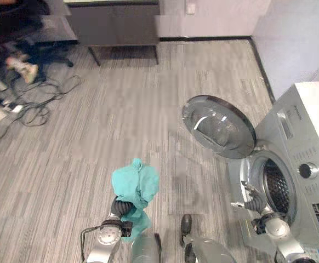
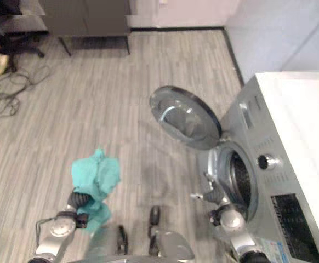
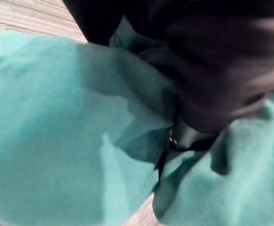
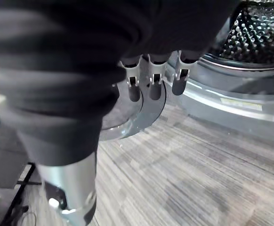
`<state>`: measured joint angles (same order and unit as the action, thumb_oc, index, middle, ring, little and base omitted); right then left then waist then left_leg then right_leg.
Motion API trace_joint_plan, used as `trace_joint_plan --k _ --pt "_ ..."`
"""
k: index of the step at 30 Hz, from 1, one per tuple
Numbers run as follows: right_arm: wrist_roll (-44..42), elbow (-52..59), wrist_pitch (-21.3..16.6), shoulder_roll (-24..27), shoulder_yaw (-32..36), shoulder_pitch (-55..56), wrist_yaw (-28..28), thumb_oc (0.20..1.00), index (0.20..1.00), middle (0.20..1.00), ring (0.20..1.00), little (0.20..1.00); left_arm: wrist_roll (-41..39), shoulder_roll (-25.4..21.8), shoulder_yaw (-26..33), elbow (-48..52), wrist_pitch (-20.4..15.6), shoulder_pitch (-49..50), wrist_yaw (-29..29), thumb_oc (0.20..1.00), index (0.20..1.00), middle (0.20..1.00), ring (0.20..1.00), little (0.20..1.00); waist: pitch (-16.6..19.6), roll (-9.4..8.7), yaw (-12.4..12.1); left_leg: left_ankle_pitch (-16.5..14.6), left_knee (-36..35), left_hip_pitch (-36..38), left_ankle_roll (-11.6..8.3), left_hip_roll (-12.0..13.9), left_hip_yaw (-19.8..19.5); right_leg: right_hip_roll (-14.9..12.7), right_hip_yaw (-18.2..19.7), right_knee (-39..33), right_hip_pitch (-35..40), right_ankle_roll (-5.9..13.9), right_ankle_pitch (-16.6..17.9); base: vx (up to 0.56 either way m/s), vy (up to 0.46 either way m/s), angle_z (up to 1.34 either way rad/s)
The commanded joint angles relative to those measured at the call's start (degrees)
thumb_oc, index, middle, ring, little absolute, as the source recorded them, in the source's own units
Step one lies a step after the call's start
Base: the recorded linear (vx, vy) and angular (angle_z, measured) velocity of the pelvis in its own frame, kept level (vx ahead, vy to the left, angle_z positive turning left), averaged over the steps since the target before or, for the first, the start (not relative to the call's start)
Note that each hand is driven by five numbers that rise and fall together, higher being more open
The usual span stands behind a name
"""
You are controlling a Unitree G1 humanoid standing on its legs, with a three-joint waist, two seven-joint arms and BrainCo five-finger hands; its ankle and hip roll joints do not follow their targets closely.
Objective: Grab the laundry basket,head to the washer,open it,put in the laundry and shut it.
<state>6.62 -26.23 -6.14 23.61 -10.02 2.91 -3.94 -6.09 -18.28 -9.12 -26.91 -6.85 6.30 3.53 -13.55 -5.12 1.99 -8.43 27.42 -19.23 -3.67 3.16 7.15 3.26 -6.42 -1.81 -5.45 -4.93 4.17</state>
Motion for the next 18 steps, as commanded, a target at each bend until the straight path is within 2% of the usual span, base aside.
trace_joint_plan --k 1,3,4,5,7,9,10,11,13,14,15,16,17,18 --pt "-0.62 2.23 -1.17 2.27 -0.48 3.09 -1.31 1.0 1.0 1.0 1.0 1.0 1.03 -2.59 0.18 2.04 -2.57 -1.91 -0.18 0.2 0.2 0.2 0.2 0.2 -0.24 -0.61 0.28 6.22 -16.24 6.98 0.57 -2.73 -5.1 -5.28 0.27 3.18 2.55 8.9 -7.38 0.31 0.127 -0.97" --pt "-0.16 1.56 -1.04 2.35 -0.86 2.52 -1.79 1.0 1.0 1.0 1.0 1.0 1.24 -2.77 -0.17 2.02 -2.42 -1.88 0.01 0.2 0.2 0.2 0.2 0.2 -0.54 -0.05 -1.01 10.24 -20.19 4.49 -0.17 -3.17 -10.77 -3.87 3.8 4.0 3.9 8.83 -8.74 0.3 0.154 -1.42" --pt "0.04 1.04 -0.88 2.31 -0.7 2.37 -2.03 1.0 1.0 1.0 1.0 1.0 1.43 -2.85 -0.51 2.09 -2.2 -2.01 -0.02 0.2 0.2 0.2 0.2 0.2 -0.43 0.17 -1.22 11.21 -20.95 3.61 -0.31 -3.39 -12.43 -3.47 5.02 4.47 4.16 8.86 -9.04 0.24 0.157 -1.54" --pt "0.24 1.08 -0.87 2.36 -0.7 2.46 -1.84 1.0 1.0 1.0 1.0 1.0 1.51 -3.06 -0.63 2.51 -2.24 -1.77 -0.27 0.2 0.2 0.2 0.2 0.2 -0.29 0.29 -1.31 10.72 -20.84 4.02 -0.22 -3.44 -13.18 -3.16 6.56 5.36 4.27 8.97 -9.63 0.25 0.195 -1.35" --pt "0.32 1.31 -0.99 1.98 -0.38 3.05 -1.57 1.0 1.0 1.0 1.0 1.0 1.91 -3.3 -0.98 2.8 -2.32 -1.18 -0.82 0.2 0.2 0.2 0.2 0.2 0.64 0.42 -0.82 10.11 -20.98 5.88 0.17 -3.06 -12.02 -3.75 8.62 6.19 4.77 9.51 -10.18 0.31 0.298 -1.45" --pt "0.72 1.28 -0.97 1.15 -0.87 2.44 -1.28 1.0 1.0 1.0 1.0 1.0 2.2 -4.14 -0.86 3.22 -2.22 -1.24 -1.0 0.2 0.2 0.2 0.2 0.2 0.64 0.15 -0.71 8.53 -19.66 7.06 1.38 -2.87 -8.71 -4.81 12.19 8.32 4.35 10.43 -10.78 0.28 0.387 -1.74" --pt "0.58 1.45 -0.69 0.67 -1.16 1.56 -1.14 1.0 1.0 1.0 1.0 1.0 2.44 -5.12 -0.93 3.62 -2.19 -1.87 -0.96 0.2 0.2 0.2 0.2 0.2 0.3 -0.26 -0.38 6.88 -18.47 7.75 2.43 -2.5 -5.7 -5.37 13.86 10.51 3.27 10.97 -10.82 0.12 0.231 -0.9" --pt "0.58 1.45 -0.69 0.66 -1.14 1.53 -1.14 1.0 1.0 1.0 1.0 1.0 2.44 -5.12 -0.93 3.6 -2.2 -1.92 -0.96 0.2 0.2 0.2 0.2 0.2 0.43 -0.23 -0.51 7.07 -18.59 7.58 2.41 -2.4 -5.58 -5.28 14.01 10.46 3.01 10.96 -10.62 0.1 0.22 -0.97" --pt "0.62 1.18 -0.5 0.3 -1.67 -0.07 -1.05 1.0 1.0 1.0 1.0 1.0 3.09 -6.23 -0.74 3.67 -2.32 -2.64 -0.5 0.2 0.2 0.2 0.2 0.2 0.39 -0.61 -0.18 5.51 -18.01 8.42 3.3 -1.62 -1.79 -5.51 14.96 12.22 1.31 11.63 -10.17 0.05 0.159 -1.06" --pt "0.59 1.19 -0.57 0.22 -2.04 -0.96 -1.03 1.0 1.0 1.0 1.0 1.0 3.34 -6.78 -0.53 3.98 -2.44 -2.88 -0.31 0.2 0.2 0.2 0.2 0.2 0.47 -0.67 -0.49 5.12 -18.24 8.78 3.45 -1.1 0.31 -5.65 14.61 12.45 0.12 11.97 -9.34 0.02 0.116 -1.01" --pt "0.59 1.19 -0.58 0.22 -2.03 -0.95 -1.03 1.0 1.0 1.0 1.0 1.0 3.34 -6.78 -0.53 3.98 -2.44 -2.88 -0.31 0.2 0.2 0.2 0.2 0.2 0.52 -0.67 -0.53 5.14 -18.27 8.75 3.45 -1.08 0.36 -5.63 14.66 12.45 0.06 11.97 -9.31 0.05 0.148 -1.54" --pt "0.77 1.93 -0.72 -0.05 -2.59 -1.7 -0.81 1.0 1.0 1.0 1.0 1.0 3.16 -8.04 0.15 4.89 -2.52 -3.08 -0.04 0.2 0.2 0.2 0.2 0.2 0.44 -0.99 -1.21 3.35 -18.37 11.07 3.38 0.8 5.61 -8.67 5.56 13.29 -1.56 12.72 -8.3 0.04 0.091 -1.53" --pt "0.77 1.94 -0.71 -0.06 -2.59 -1.73 -0.81 1.0 1.0 1.0 1.0 1.0 3.16 -8.05 0.17 4.88 -2.52 -3.1 -0.05 0.2 0.2 0.2 0.2 0.2 0.55 -1.0 -1.25 3.57 -18.51 10.94 3.37 0.83 5.66 -8.62 5.61 13.16 -1.71 12.68 -8.09 0.07 0.108 -1.82" --pt "1.1 1.95 -0.65 -0.04 -2.74 -1.72 -0.94 1.0 1.0 1.0 1.0 1.0 3.25 -8.33 0.09 4.93 -2.38 -3.24 0.01 0.2 0.2 0.2 0.2 0.2 0.59 -0.97 -1.63 2.93 -18.29 11.98 3.26 1.53 7.55 -10.32 -0.28 14.03 -1.89 12.51 -8.2 0.03 0.04 -1.47"
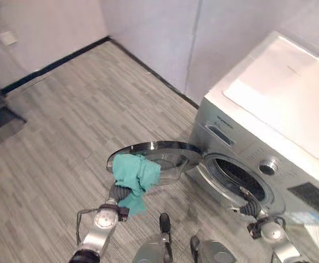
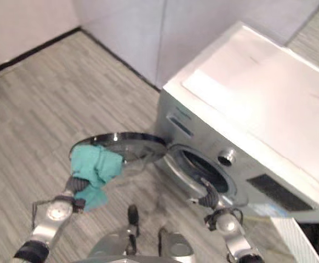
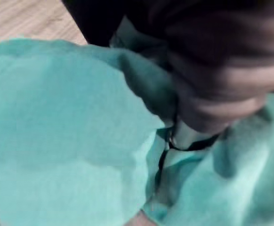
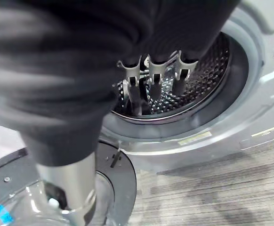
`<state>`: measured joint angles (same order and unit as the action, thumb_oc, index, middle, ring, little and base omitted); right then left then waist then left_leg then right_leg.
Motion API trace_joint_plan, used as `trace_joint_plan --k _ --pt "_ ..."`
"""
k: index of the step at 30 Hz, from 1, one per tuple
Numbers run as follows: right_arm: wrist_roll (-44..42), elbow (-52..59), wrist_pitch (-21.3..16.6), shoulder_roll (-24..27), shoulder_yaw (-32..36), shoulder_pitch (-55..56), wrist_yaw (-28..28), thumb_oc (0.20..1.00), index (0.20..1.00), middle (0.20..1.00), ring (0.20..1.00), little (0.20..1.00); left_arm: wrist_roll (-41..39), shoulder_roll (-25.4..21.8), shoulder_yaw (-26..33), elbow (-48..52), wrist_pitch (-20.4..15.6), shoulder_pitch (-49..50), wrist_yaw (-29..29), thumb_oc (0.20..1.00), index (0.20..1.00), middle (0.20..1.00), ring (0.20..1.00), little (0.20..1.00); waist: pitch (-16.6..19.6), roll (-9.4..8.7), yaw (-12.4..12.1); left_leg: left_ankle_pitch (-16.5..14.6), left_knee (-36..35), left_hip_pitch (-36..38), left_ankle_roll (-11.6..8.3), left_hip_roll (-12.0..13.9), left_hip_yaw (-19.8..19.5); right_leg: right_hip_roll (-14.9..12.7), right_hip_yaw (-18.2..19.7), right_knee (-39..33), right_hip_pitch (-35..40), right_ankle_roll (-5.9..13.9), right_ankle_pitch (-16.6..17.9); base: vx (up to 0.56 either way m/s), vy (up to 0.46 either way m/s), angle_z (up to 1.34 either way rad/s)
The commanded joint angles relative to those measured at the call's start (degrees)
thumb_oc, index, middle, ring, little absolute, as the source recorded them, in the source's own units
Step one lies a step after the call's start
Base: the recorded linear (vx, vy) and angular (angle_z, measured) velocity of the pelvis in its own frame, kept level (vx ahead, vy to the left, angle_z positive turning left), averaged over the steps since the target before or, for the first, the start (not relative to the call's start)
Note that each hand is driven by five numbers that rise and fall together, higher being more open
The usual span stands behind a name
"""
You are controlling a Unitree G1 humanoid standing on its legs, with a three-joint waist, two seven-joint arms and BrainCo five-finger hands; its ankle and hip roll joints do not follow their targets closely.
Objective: Grab the laundry basket,head to the washer,open it,put in the laundry and shut it.
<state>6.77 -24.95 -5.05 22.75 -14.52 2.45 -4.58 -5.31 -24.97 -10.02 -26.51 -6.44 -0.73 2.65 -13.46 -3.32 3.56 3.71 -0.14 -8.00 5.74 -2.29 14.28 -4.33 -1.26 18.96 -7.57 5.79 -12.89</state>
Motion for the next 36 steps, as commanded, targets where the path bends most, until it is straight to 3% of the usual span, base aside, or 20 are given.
trace_joint_plan --k 1,4,5,6,9,10,11,13,14,15,17,18,19,23,27,28,32,33,36 --pt "1.27 0.64 -1.67 0.81 1.52 -1.49 -0.29 1.0 1.0 1.0 1.0 1.0 2.53 -1.86 1.09 4.65 -2.74 3.73 0.95 0.2 0.2 0.2 0.2 0.2 0.49 -2.7 -3.68 -9.58 9.37 1.52 -6.36 7.66 2.35 -4.41 -11.19 -6.29 0.17 1.29 8.82 0.12 0.059 -1.42" --pt "1.99 0.75 -1.56 0.77 0.66 -2.27 -0.38 1.0 1.0 1.0 1.0 1.0 2.73 -1.81 1.44 4.86 -2.52 4.25 0.66 0.2 0.2 0.2 0.2 0.2 0.69 -2.69 -4.84 -12.03 10.73 4.33 -6.86 9.37 7.38 -8.05 -24.24 -4.52 1.12 0.75 7.95 0.07 0.02 -1.16" --pt "2.04 0.95 -1.58 0.65 0.57 -2.39 -0.28 1.0 1.0 1.0 1.0 1.0 2.92 -1.63 1.35 4.96 -2.45 4.44 0.38 0.2 0.2 0.2 0.2 0.2 0.83 -2.82 -4.78 -12.36 10.98 5.16 -6.73 9.66 8.94 -8.63 -26.73 -4.25 1.06 0.62 8.36 0.05 -0.054 -1.63" --pt "2.12 1.21 -1.5 0.66 0.67 -2.08 -0.17 1.0 1.0 1.0 1.0 1.0 2.95 -1.56 1.31 5.07 -2.47 4.55 0.29 0.2 0.2 0.2 0.2 0.2 0.83 -2.81 -4.4 -12.5 11.01 5.85 -6.79 9.77 9.5 -8.55 -26.85 -4.03 0.67 0.67 8.42 0.08 -0.09 -0.88" --pt "1.63 1.78 -1.61 0.87 1.84 -0.11 -0.2 1.0 1.0 1.0 1.0 1.0 3.09 -0.81 1.14 4.81 -2.53 4.92 -0.48 0.2 0.2 0.2 0.2 0.2 1.15 -3.19 -2.51 -13.01 13.39 5.87 -7.38 10.08 10.29 -6.2 -22.64 -8.66 1.72 0.74 8.1 0.08 -0.164 -0.46" --pt "1.37 1.89 -1.59 1.11 2.11 0.33 -0.21 1.0 1.0 1.0 1.0 1.0 2.99 -0.57 1.14 4.8 -2.59 5.03 -0.66 0.2 0.2 0.2 0.2 0.2 1.1 -3.11 -2.39 -13.1 15.71 5.25 -7.99 11.18 11.07 -5.3 -22.13 -10.29 2.49 0.33 8.15 0.08 -0.298 -0.22" --pt "1.09 2.49 -1.53 1.66 2.55 1.32 -0.64 1.0 1.0 1.0 1.0 1.0 2.71 -0.15 0.65 4.9 -2.25 4.92 -0.89 0.2 0.2 0.2 0.2 0.2 0.24 -3.15 -1.84 -11.43 21.8 3.63 -9.28 14.13 11.14 -3.61 -20.56 -11.83 3.41 -0.92 7.78 0.05 -0.249 -0.25" --pt "0.86 2.67 -1.37 2.14 2.79 1.51 -0.76 1.0 1.0 1.0 1.0 1.0 2.81 0.35 0.37 4.6 -2.09 4.78 -0.76 0.2 0.2 0.2 0.2 0.2 -0.36 -2.61 -1.88 -10.23 24.94 2.97 -10.23 16.05 10.32 -2.0 -19.6 -12.48 3.95 -2.0 7.46 0.05 -0.164 -0.34" --pt "0.63 2.05 -1.28 2.58 2.34 0.94 -1.0 1.0 1.0 1.0 1.0 1.0 2.33 1.06 -0.15 4.13 -2.16 4.27 -0.05 0.2 0.2 0.2 0.2 0.2 -1.5 -1.99 -2.46 -8.7 27.19 0.95 -10.5 15.47 5.5 -0.58 -17.7 -12.41 4.1 -2.97 6.8 0.03 -0.084 -0.34" --pt "0.62 1.99 -1.3 2.62 2.37 0.86 -1.01 1.0 1.0 1.0 1.0 1.0 2.33 1.11 -0.18 4.04 -2.2 4.15 -0.02 0.2 0.2 0.2 0.2 0.2 -1.54 -1.9 -2.4 -8.73 27.33 0.82 -10.54 15.54 5.37 -0.52 -17.78 -12.39 4.09 -3.02 6.76 0.0 -0.012 -0.54" --pt "0.4 1.61 -1.43 3.04 2.03 0.23 -1.11 1.0 1.0 1.0 1.0 1.0 1.84 1.96 -0.61 3.62 -2.24 3.8 0.47 0.2 0.2 0.2 0.2 0.2 -1.99 -1.74 -3.03 -10.94 24.91 -1.06 -9.61 12.41 -0.66 0.15 -15.14 -13.22 4.25 -2.68 6.58 -0.04 0.068 -0.73" --pt "0.03 0.66 -1.6 3.17 1.89 -0.45 -1.41 1.0 1.0 1.0 1.0 1.0 1.69 2.65 -1.59 2.64 -2.45 2.61 1.16 0.2 0.2 0.2 0.2 0.2 -2.87 -2.33 -3.24 -10.78 20.54 -3.62 -8.96 9.65 -4.53 -0.27 -13.02 -13.65 3.27 -2.29 7.9 -0.08 0.081 -0.59" --pt "0.03 0.64 -1.61 3.17 1.9 -0.47 -1.41 1.0 1.0 1.0 1.0 1.0 1.69 2.67 -1.6 2.59 -2.48 2.56 1.17 0.2 0.2 0.2 0.2 0.2 -2.88 -2.35 -3.25 -10.73 20.43 -3.57 -8.94 9.6 -4.51 -0.32 -13.01 -13.63 3.25 -2.27 7.89 -0.11 0.104 -0.59" --pt "-0.4 -1.31 -1.89 3.27 0.75 -2.47 -2.43 1.0 1.0 1.0 1.0 1.0 1.09 2.89 -3.18 2.29 -3.11 -0.29 2.36 0.2 0.2 0.2 0.2 0.2 -4.69 -1.49 -3.98 -6.46 11.69 -6.17 -9.99 5.67 -12.28 1.41 -6.96 -12.63 0.22 -1.28 8.76 -0.06 0.154 -0.77" --pt "-0.51 -1.6 -1.52 2.54 -0.41 -5.42 -3.22 1.0 1.0 1.0 1.0 1.0 0.42 1.78 -3.82 2.18 -3.38 -3.62 4.19 0.2 0.2 0.2 0.2 0.2 -7.09 -1.93 -3.09 -7.09 14.96 -10.07 -8.21 5.5 -9.53 0.56 -3.18 -5.12 -8.51 -0.79 9.5 -0.19 0.252 -1.13" --pt "-0.79 -2.01 -1.32 2.14 -0.88 -6.82 -3.66 1.0 1.0 1.0 1.0 1.0 0.09 1.23 -3.94 1.93 -3.46 -5.85 5.4 0.2 0.2 0.2 0.2 0.2 -8.61 -2.32 -2.98 -8.38 18.04 -12.06 -7.27 5.71 -7.14 0.12 -1.89 -2.21 -11.91 -0.64 9.46 -0.12 0.121 -0.75" --pt "-2.21 -1.94 -1.15 1.8 -0.73 -8.93 -5.07 1.0 1.0 1.0 1.0 1.0 -1.39 0.4 -4.28 1.01 -3.78 -11.02 7.44 0.2 0.2 0.2 0.2 0.2 -10.59 -2.73 -1.94 -11.27 25.9 -17.69 -5.86 6.23 -5.17 -0.44 -1.25 2.73 -17.76 -1.19 8.82 -0.08 0.045 -0.48" --pt "-2.83 -1.5 -1.18 1.81 -0.64 -9.24 -5.38 1.0 1.0 1.0 1.0 1.0 -1.84 0.2 -4.48 1.21 -3.87 -12.11 7.9 0.2 0.2 0.2 0.2 0.2 -10.84 -2.52 -1.61 -13.76 28.11 -18.4 -5.93 6.59 -5.31 -0.24 -1.07 4.87 -18.8 -1.04 7.01 0.02 0.0 -0.19" --pt "-5.36 0.35 -1.92 1.8 -0.14 -11.13 -7.04 1.0 1.0 1.0 1.0 1.0 -3.94 -0.18 -4.93 2.0 -4.46 -17.78 9.95 0.2 0.2 0.2 0.2 0.2 -11.69 -1.84 -0.12 -16.83 38.7 -26.93 -4.91 8.63 -4.85 0.55 -0.36 13.14 -27.37 -2.2 4.81 -0.04 -0.028 -0.02"
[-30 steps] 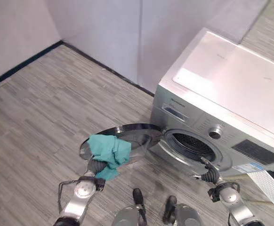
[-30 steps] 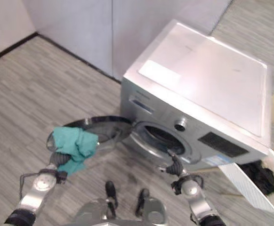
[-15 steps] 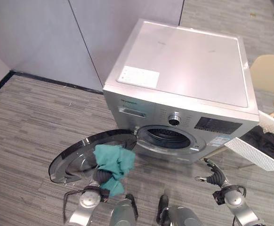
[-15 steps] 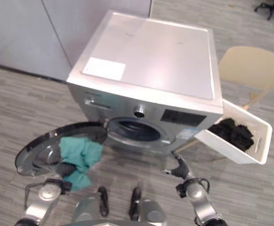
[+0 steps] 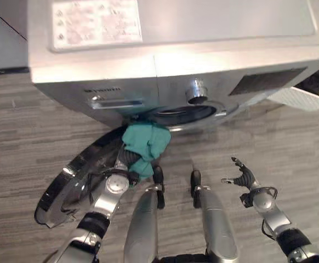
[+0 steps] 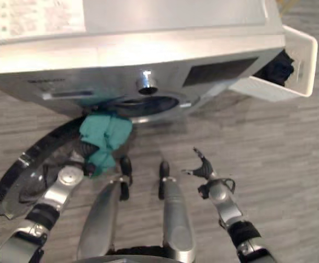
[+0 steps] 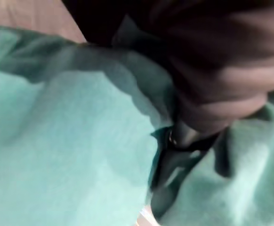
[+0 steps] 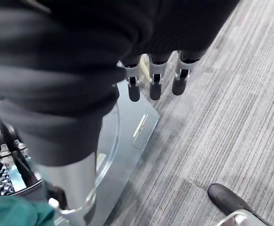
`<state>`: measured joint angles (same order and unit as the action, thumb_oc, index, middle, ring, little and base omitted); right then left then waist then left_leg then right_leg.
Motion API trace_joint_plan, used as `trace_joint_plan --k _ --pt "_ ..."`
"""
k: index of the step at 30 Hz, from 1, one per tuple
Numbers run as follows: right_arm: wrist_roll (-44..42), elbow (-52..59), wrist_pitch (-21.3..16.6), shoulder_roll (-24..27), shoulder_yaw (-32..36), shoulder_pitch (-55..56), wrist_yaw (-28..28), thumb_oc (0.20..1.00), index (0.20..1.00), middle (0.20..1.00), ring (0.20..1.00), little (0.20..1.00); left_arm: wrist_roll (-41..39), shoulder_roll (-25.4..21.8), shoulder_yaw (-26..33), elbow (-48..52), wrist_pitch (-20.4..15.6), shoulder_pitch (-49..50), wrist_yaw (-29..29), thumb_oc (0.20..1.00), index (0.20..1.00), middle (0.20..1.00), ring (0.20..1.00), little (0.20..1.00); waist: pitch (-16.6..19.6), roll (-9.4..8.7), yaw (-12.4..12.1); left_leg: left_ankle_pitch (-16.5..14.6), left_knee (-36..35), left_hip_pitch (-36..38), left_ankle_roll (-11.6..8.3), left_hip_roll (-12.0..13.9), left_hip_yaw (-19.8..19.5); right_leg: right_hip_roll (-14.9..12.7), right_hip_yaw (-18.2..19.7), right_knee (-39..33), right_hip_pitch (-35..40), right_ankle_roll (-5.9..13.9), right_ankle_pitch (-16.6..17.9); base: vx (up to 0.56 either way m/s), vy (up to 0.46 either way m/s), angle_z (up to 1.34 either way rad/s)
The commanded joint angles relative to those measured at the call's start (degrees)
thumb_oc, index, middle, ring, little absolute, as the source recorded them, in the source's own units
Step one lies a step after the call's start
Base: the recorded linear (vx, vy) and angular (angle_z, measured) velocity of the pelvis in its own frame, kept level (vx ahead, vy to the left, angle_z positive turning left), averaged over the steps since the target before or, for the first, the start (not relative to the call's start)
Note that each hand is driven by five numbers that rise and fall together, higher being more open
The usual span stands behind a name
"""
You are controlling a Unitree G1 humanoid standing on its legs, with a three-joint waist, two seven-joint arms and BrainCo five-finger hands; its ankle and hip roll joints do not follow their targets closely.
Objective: Grab the laundry basket,head to the washer,open it,put in the laundry and shut it.
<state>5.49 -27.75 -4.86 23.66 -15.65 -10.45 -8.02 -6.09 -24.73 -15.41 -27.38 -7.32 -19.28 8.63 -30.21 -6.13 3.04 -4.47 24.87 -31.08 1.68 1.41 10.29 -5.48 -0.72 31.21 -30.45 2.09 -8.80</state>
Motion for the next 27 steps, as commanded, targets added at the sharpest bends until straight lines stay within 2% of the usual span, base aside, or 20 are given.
trace_joint_plan --k 1,3,4,5,9,10,13,16,18,21,22,24,27 --pt "-4.09 3.15 -2.11 0.91 1.02 1.73 -3.6 1.0 1.0 1.0 1.0 1.0 -3.16 -0.41 0.44 2.82 -3.61 0.68 3.98 0.2 0.2 0.2 0.2 0.2 5.2 1.03 0.38 -8.8 14.03 -4.22 -0.86 5.03 -0.9 1.75 -0.91 1.13 -4.82 1.49 0.62 -0.04 -0.04 -0.07" --pt "-4.94 3.94 -2.73 0.97 1.27 0.7 -4.73 1.0 1.0 1.0 1.0 1.0 -3.92 -0.5 -0.14 3.36 -3.9 -2.78 5.18 0.2 0.2 0.2 0.2 0.2 4.65 1.54 1.06 -10.05 18.96 -8.99 -0.44 5.93 -1.13 2.03 -0.81 5.13 -9.21 0.83 -0.83 -0.05 -0.064 -0.15" --pt "-5.52 4.84 -3.34 1.04 1.54 -0.67 -5.61 1.0 1.0 1.0 1.0 1.0 -4.56 -0.66 -0.36 3.54 -4.04 -6.71 6.64 0.2 0.2 0.2 0.2 0.2 4.46 2.33 1.71 -11.09 23.7 -14.47 -0.12 6.62 -1.7 2.46 -0.55 9.63 -14.5 0.22 -2.3 -0.05 -0.072 -0.19" --pt "-5.52 4.8 -3.36 1.05 1.59 -0.76 -5.62 1.0 1.0 1.0 1.0 1.0 -4.58 -0.65 -0.39 3.44 -4.07 -6.88 6.66 0.2 0.2 0.2 0.2 0.2 4.64 2.43 1.71 -11.23 24.05 -14.98 -0.12 6.68 -1.8 2.5 -0.6 9.92 -14.95 0.2 -2.43 -0.02 -0.074 -0.16" --pt "-6.32 6.21 -4.65 1.53 1.32 -2.24 -6.85 1.0 1.0 1.0 1.0 1.0 -5.87 -2.04 -1.56 0.83 -4.16 -17.79 10.14 0.2 0.2 0.2 0.2 0.2 4.51 3.41 3.35 -13.85 31.07 -22.44 0.93 8.22 -3.46 3.14 -0.46 18.12 -23.54 -0.54 -5.51 0.01 -0.068 -0.13" --pt "-6.76 6.3 -5.63 1.77 0.74 -3.22 -7.05 1.0 1.0 1.0 1.0 1.0 -5.63 -3.75 -2.46 -1.68 -4.09 -25.01 12.28 0.2 0.2 0.2 0.2 0.2 4.49 3.96 4.21 -15.18 34.45 -25.9 1.43 8.93 -4.36 3.63 -0.34 21.61 -27.32 -1.0 -7.18 0.02 -0.077 -0.05" --pt "-7.26 6.07 -6.44 2.06 -0.08 -4.09 -7.08 1.0 1.0 1.0 1.0 1.0 -6.01 -5.12 -3.36 -4.58 -3.95 -31.56 13.92 0.2 0.2 0.2 0.2 0.2 4.45 4.35 4.84 -16.39 37.53 -28.81 1.89 9.5 -5.5 3.94 -0.35 24.63 -30.29 -1.43 -8.5 0.03 -0.067 -0.02" --pt "-7.89 5.51 -7.57 2.79 -1.01 -5.11 -7.19 1.0 1.0 1.0 1.0 1.0 -4.79 -9.42 -5.31 -7.92 -3.34 -41.52 17.24 0.2 0.2 0.2 0.2 0.2 4.14 4.79 5.76 -17.45 41.28 -33.04 2.39 10.19 -7.13 4.55 -0.64 27.8 -34.03 -1.76 -9.63 0.02 -0.08 -0.07" --pt "-9.56 5.43 -9.46 3.91 -1.69 -6.12 -6.81 1.0 1.0 1.0 1.0 1.0 -2.6 -16.9 -10.16 -16.35 -2.04 -53.4 21.06 0.2 0.2 0.2 0.2 0.2 4.17 5.2 6.53 -19.09 46.99 -39.15 2.86 11.39 -9.57 5.63 -1.56 31.6 -39.02 -1.72 -10.42 0.05 -0.116 -0.18" --pt "-10.39 5.75 -10.13 4.59 -2.23 -5.83 -6.58 1.0 1.0 1.0 1.0 1.0 -2.03 -19.27 -12.43 -19.17 -1.61 -57.35 21.72 0.2 0.2 0.2 0.2 0.2 4.18 5.46 6.82 -19.43 48.83 -41.15 2.73 11.56 -10.19 5.87 -2.01 33.4 -40.99 -1.85 -10.79 0.02 -0.058 -0.11" --pt "-11.33 6.33 -10.41 5.71 -2.21 -5.68 -6.33 1.0 1.0 1.0 1.0 1.0 -3.14 -20.3 -15.6 -24.14 -0.54 -61.53 19.73 1.0 1.0 1.0 1.0 1.0 4.3 5.68 7.03 -19.82 50.38 -42.93 2.64 11.56 -10.71 5.84 -2.49 34.86 -42.75 -1.93 -11.16 0.02 -0.044 0.04" --pt "-12.39 6.1 -9.97 6.62 -2.36 -6.42 -5.92 1.0 1.0 1.0 1.0 1.0 -3.92 -20.15 -19.39 -30.2 0.66 -66.65 16.35 1.0 1.0 1.0 1.0 1.0 4.22 5.94 7.23 -19.76 51.2 -44.2 2.55 11.41 -11.07 5.53 -2.81 35.59 -43.75 -2.18 -11.45 0.01 -0.047 0.04" --pt "-11.94 6.38 -9.58 7.29 -2.17 -5.97 -5.06 1.0 1.0 1.0 1.0 1.0 -1.72 -20.71 -21.53 -30.85 1.0 -67.1 13.5 1.0 1.0 1.0 1.0 1.0 4.67 6.17 6.76 -19.69 52.18 -45.5 2.3 11.13 -11.39 5.31 -3.52 36.74 -44.99 -2.32 -11.57 0.02 -0.047 0.09"
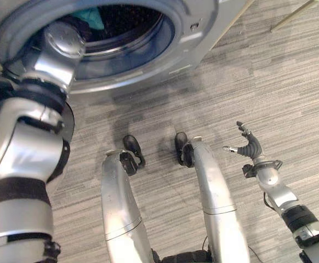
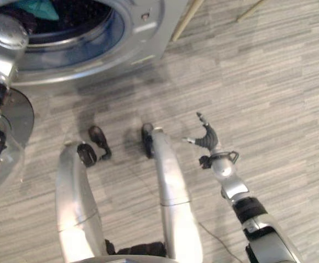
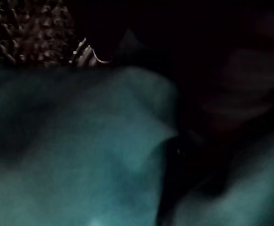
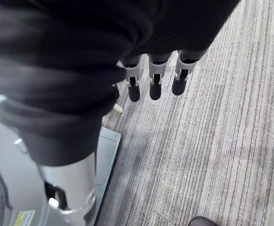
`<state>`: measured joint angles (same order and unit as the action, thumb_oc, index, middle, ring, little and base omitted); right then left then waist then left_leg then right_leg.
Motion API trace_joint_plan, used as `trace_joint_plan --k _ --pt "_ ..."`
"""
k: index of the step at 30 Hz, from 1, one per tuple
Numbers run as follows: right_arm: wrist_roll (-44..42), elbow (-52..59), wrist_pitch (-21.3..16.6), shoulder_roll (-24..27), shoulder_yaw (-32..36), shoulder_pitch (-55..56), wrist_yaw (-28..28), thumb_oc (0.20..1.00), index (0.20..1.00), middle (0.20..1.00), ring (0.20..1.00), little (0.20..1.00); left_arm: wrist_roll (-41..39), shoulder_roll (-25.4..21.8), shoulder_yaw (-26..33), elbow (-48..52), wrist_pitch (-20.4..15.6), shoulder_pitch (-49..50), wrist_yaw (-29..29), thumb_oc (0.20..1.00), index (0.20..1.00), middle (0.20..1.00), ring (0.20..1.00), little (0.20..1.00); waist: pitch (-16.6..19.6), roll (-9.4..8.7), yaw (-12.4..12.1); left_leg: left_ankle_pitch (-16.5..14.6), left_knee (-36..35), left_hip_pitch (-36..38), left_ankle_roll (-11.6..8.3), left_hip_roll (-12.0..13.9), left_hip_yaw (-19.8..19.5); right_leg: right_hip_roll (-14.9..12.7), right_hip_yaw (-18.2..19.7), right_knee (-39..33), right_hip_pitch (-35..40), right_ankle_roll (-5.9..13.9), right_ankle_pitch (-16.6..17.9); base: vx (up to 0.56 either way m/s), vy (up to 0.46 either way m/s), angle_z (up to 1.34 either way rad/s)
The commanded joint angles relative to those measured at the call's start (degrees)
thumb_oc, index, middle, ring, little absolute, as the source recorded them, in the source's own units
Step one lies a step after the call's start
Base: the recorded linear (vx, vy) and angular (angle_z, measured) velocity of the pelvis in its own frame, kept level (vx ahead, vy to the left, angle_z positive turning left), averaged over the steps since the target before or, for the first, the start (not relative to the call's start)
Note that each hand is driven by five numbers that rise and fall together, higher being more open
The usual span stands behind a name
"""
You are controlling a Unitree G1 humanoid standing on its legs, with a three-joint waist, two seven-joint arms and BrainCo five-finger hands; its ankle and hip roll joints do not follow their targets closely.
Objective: Grab the laundry basket,head to the washer,open it,put in the laundry and shut it.
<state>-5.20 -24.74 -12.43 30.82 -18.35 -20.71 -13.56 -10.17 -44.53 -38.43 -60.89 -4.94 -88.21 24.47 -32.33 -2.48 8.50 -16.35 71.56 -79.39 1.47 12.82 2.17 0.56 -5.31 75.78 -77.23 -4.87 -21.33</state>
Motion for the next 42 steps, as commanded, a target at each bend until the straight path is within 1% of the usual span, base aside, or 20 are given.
trace_joint_plan --k 1,5,7,14,15,19,20,21,22,27,28,29,31,32,33,36,37,39,41,42 --pt "-1.12 3.36 -1.94 0.07 0.68 4.64 0.6 1.0 1.0 1.0 1.0 1.0 2.82 -0.6 1.8 2.85 -1.36 2.55 -2.74 1.0 1.0 1.0 1.0 1.0 6.96 2.51 1.18 -7.76 5.6 2.53 2.47 -0.31 -3.45 -0.71 0.91 -7.6 1.62 4.63 0.96 0.01 -0.04 0.11" --pt "-1.01 2.88 -2.56 -0.26 1.47 5.44 0.55 1.0 1.0 1.0 1.0 1.0 5.82 1.99 3.46 5.33 -1.44 8.37 -4.06 1.0 1.0 1.0 1.0 1.0 8.32 2.04 0.4 -7.07 5.05 1.85 1.61 -0.83 -3.97 -0.94 0.17 -8.11 1.49 4.27 1.25 -0.03 -0.046 0.12" --pt "-1.2 2.61 -2.45 -0.45 1.98 5.59 0.2 1.0 1.0 1.0 1.0 1.0 6.15 2.32 5.22 9.07 -1.63 12.1 -3.8 1.0 1.0 1.0 1.0 1.0 9.06 1.92 -0.04 -6.42 3.93 2.1 1.12 -1.21 -4.37 -1.24 -0.03 -8.85 1.99 4.22 1.59 -0.07 -0.033 0.21" --pt "-0.58 0.8 -1.16 -2.07 2.41 5.97 -0.62 1.0 1.0 1.0 1.0 1.0 2.81 4.74 12.56 18.35 -3.04 25.45 -4.48 1.0 1.0 1.0 1.0 1.0 9.67 1.58 -1.33 -4.52 -2.18 6.23 0.19 -2.01 -4.23 -2.08 -0.3 -13.69 6.55 4.34 2.95 -0.06 -0.003 0.12" --pt "0.05 -0.31 -0.04 -3.16 3.1 6.06 -1.1 1.0 1.0 1.0 1.0 1.0 0.72 6.84 15.82 22.18 -3.65 32.37 -5.73 1.0 1.0 1.0 1.0 1.0 9.75 1.45 -2.11 -3.54 -5.49 9.06 -0.17 -2.33 -3.77 -2.46 -0.36 -16.44 9.31 4.54 3.61 -0.1 0.018 0.16" --pt "1.13 -2.42 1.95 -5.04 3.83 6.68 -1.31 1.0 1.0 1.0 1.0 1.0 -2.37 13.46 21.59 31.02 -4.67 49.94 -8.89 1.0 1.0 1.0 1.0 1.0 9.74 1.27 -3.37 -0.58 -15.49 20.01 -1.28 -3.57 -1.08 -2.79 -0.41 -24.83 19.16 5.24 5.9 -0.05 0.026 0.14" --pt "0.98 -2.81 2.23 -5.46 4.36 7.02 -0.93 1.0 1.0 1.0 1.0 1.0 -2.48 14.81 21.98 32.52 -4.82 53.73 -10.05 1.0 1.0 1.0 1.0 1.0 9.86 1.23 -3.69 -0.1 -17.57 22.51 -1.43 -3.89 -0.69 -3.03 -0.33 -26.74 21.4 5.33 6.29 -0.01 0.016 0.07" --pt "0.98 -2.81 2.23 -5.46 4.36 7.02 -0.93 1.0 1.0 1.0 1.0 1.0 -2.48 14.81 21.98 32.52 -4.82 53.73 -10.05 1.0 1.0 1.0 1.0 1.0 9.86 1.23 -3.69 -0.1 -17.57 22.51 -1.43 -3.89 -0.69 -3.03 -0.33 -26.74 21.4 5.33 6.29 0.01 0.031 0.07" --pt "1.03 -3.83 2.72 -5.99 4.81 8.25 -0.09 1.0 1.0 1.0 1.0 1.0 -3.73 17.81 22.97 34.07 -5.1 61.25 -12.53 1.0 1.0 1.0 1.0 1.0 9.77 0.92 -4.29 1.39 -23.64 29.7 -1.75 -4.57 0.23 -3.58 -0.17 -31.68 28.0 5.83 7.61 0.03 0.028 0.1" --pt "1.33 -6.48 3.55 -6.36 6.46 12.78 2.38 1.0 1.0 1.0 1.0 1.0 -5.52 20.9 24.99 34.84 -5.51 74.48 -16.82 1.0 1.0 1.0 1.0 1.0 9.83 0.34 -5.31 5.5 -37.75 45.8 -2.74 -6.42 1.32 -4.66 -1.09 -43.66 43.57 7.42 10.89 0.08 0.011 0.16" --pt "1.61 -8.16 3.56 -6.97 6.68 14.45 3.32 1.0 1.0 1.0 1.0 1.0 -6.5 21.92 25.44 33.31 -5.02 78.33 -18.45 1.0 1.0 1.0 1.0 1.0 10.69 0.04 -5.6 7.46 -44.05 52.15 -3.15 -7.19 1.5 -4.8 -1.45 -49.45 49.91 8.18 12.63 0.1 -0.024 0.14" --pt "1.63 -8.54 3.53 -7.41 7.16 15.11 3.86 1.0 1.0 1.0 1.0 1.0 -5.56 21.83 25.59 32.34 -4.91 79.53 -18.89 1.0 1.0 1.0 1.0 1.0 11.32 -0.18 -5.62 9.81 -47.22 54.04 -3.0 -7.37 1.86 -4.95 -2.05 -52.43 51.84 7.96 14.56 0.13 -0.021 0.12" --pt "2.0 -10.1 3.33 -8.36 7.91 17.39 4.92 1.0 1.0 1.0 1.0 1.0 -2.74 22.11 25.98 29.75 -4.44 83.27 -19.93 1.0 1.0 1.0 1.0 1.0 13.32 -0.57 -5.75 11.65 -54.11 61.64 -3.48 -7.48 2.45 -4.57 -1.98 -58.79 59.11 8.72 16.36 0.15 -0.003 0.12" --pt "2.0 -10.1 3.33 -8.36 7.91 17.4 4.92 1.0 1.0 1.0 1.0 1.0 -2.74 22.1 25.98 29.75 -4.44 83.28 -19.93 1.0 1.0 1.0 1.0 1.0 13.21 -0.59 -5.78 11.7 -54.24 61.84 -3.48 -7.49 2.49 -4.57 -1.96 -58.88 59.28 8.73 16.39 0.24 0.019 0.03" --pt "2.37 -10.67 3.39 -8.73 8.47 18.99 5.44 1.0 1.0 1.0 1.0 1.0 -1.13 22.13 26.61 28.89 -4.09 85.52 -20.41 1.0 1.0 1.0 1.0 1.0 15.07 -0.62 -5.55 12.53 -57.83 65.75 -3.56 -7.75 2.88 -4.1 -1.73 -62.51 62.93 9.11 17.29 0.18 0.025 -0.09" --pt "1.75 -11.58 3.51 -9.43 9.81 20.61 5.96 1.0 1.0 1.0 1.0 1.0 -0.05 22.62 27.74 26.91 -3.71 87.67 -20.78 1.0 1.0 1.0 1.0 1.0 17.68 -0.84 -5.41 13.03 -61.94 70.93 -3.56 -8.52 2.89 -3.27 -0.72 -67.26 67.63 9.65 18.43 0.19 0.046 -0.12" --pt "1.35 -11.97 3.62 -9.53 10.05 21.11 6.16 1.0 1.0 1.0 1.0 1.0 0.14 22.67 27.91 26.48 -3.67 88.34 -20.86 1.0 1.0 1.0 1.0 1.0 18.24 -0.96 -5.82 12.75 -62.43 72.17 -3.59 -9.39 1.6 -3.03 0.05 -68.42 68.96 9.85 18.83 0.13 0.098 -0.08" --pt "0.05 -12.58 3.45 -9.53 11.04 21.33 6.65 1.0 1.0 1.0 1.0 1.0 0.91 23.22 27.61 26.72 -3.92 89.22 -21.23 1.0 1.0 1.0 1.0 1.0 19.15 -1.0 -6.43 12.35 -63.38 73.06 -3.75 -12.46 -4.28 -2.91 1.7 -71.02 70.61 10.26 19.93 0.1 0.108 -0.23" --pt "-0.26 -12.83 3.4 -9.68 11.39 21.48 6.97 1.0 1.0 1.0 1.0 1.0 1.11 23.37 27.57 26.63 -3.83 89.56 -21.6 1.0 1.0 1.0 1.0 1.0 20.25 -0.93 -6.18 12.35 -64.89 74.04 -3.66 -12.94 -5.32 -3.0 1.77 -72.25 71.37 10.48 20.31 0.12 0.081 -0.51" --pt "-1.01 -13.56 3.53 -10.04 12.16 22.11 7.41 1.0 1.0 1.0 1.0 1.0 2.06 23.62 26.92 26.01 -3.55 90.53 -22.62 1.0 1.0 1.0 1.0 1.0 22.67 -0.51 -5.38 11.97 -67.56 76.86 -3.22 -12.85 -4.37 -3.23 2.76 -74.54 73.12 10.94 21.42 0.17 0.224 -0.57"
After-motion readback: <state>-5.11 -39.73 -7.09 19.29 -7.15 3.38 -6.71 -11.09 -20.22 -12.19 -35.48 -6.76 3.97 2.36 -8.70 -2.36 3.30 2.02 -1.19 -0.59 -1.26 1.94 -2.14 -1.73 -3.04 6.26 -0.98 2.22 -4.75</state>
